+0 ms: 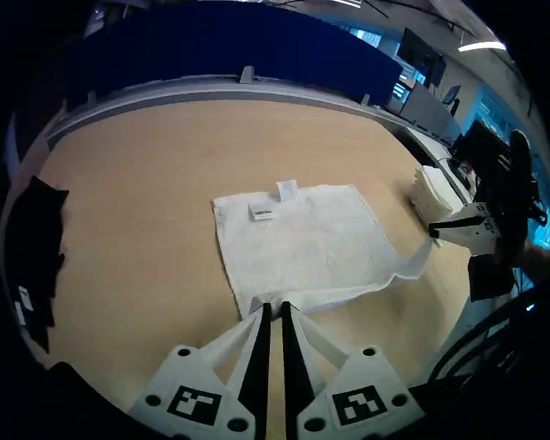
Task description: Fold towel
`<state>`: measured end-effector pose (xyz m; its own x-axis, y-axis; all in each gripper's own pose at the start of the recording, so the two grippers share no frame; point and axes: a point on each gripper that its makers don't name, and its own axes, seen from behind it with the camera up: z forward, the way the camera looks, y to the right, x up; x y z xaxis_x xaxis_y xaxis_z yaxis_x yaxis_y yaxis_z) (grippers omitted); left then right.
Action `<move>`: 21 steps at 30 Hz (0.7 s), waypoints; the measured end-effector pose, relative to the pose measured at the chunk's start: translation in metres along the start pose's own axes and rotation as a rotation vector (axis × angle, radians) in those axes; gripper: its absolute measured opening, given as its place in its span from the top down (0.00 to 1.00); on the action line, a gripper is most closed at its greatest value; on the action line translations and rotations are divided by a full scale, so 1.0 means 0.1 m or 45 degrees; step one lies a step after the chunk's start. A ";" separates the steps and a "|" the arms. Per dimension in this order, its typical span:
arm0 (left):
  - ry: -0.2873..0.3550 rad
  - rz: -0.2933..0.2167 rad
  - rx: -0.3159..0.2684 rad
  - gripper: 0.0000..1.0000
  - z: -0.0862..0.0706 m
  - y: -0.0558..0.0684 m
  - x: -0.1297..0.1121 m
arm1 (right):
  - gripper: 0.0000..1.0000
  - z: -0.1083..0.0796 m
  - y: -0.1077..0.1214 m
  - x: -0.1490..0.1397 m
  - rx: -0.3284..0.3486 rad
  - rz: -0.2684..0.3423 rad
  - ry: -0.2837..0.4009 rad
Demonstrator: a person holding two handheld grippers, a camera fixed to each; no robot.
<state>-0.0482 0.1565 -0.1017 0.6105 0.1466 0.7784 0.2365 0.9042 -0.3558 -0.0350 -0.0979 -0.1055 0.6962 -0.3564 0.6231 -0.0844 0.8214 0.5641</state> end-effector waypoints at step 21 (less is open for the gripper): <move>-0.018 -0.016 0.013 0.90 0.23 -0.13 0.17 | 0.64 0.17 0.22 0.09 -0.078 -0.001 0.003</move>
<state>-0.0584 0.1567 -0.0717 0.5969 0.1407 0.7899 0.2364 0.9100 -0.3408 -0.0430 -0.0902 -0.0784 0.6979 -0.3558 0.6216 -0.0402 0.8471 0.5300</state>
